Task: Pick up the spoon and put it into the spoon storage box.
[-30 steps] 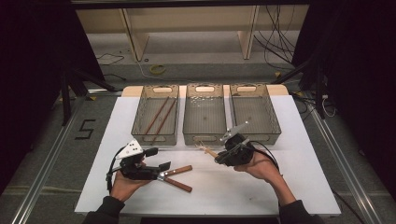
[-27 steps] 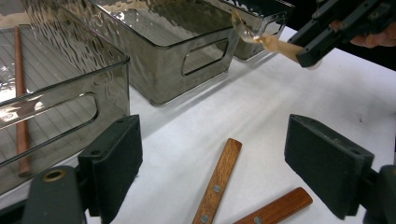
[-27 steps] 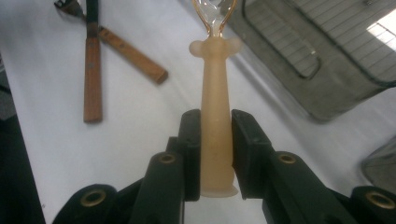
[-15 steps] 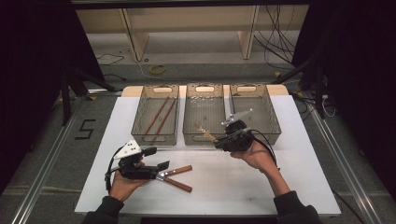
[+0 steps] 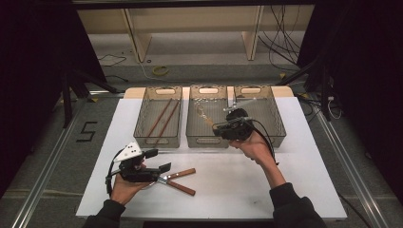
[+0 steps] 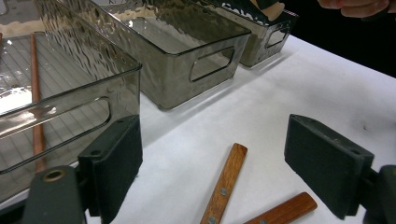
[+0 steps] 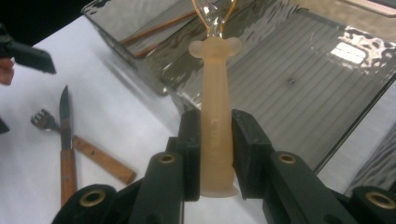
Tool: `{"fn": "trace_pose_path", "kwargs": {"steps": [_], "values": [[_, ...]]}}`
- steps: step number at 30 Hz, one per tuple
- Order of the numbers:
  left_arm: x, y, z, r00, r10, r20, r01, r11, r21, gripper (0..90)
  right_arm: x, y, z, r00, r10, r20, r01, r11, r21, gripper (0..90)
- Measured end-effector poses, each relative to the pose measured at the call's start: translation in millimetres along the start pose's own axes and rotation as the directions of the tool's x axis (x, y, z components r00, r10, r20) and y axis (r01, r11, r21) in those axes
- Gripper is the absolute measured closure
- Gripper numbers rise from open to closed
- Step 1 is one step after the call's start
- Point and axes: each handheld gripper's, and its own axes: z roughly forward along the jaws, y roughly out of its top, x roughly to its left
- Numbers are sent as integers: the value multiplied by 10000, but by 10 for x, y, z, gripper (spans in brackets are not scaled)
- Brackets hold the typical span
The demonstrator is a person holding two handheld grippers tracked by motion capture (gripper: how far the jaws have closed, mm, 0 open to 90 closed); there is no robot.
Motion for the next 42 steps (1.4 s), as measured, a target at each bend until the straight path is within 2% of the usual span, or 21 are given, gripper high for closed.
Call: {"fn": "trace_pose_path", "kwargs": {"steps": [16, 26, 42], "values": [[21, 2, -22, 10000, -49, -67, 48, 9999, -119, 187, -126, 249, 153, 9968, 633, 494, -621, 9977, -261, 749], [35, 1, -38, 9999, -92, -108, 90, 9997, -217, 187, -202, 362, 311, 9926, 911, 807, -902, 9958, -153, 749], [36, 2, -39, 9999, -89, -102, 86, 9997, -231, 187, -290, 373, 506, 9847, 1357, 1092, -1383, 9902, 171, 746]]}}
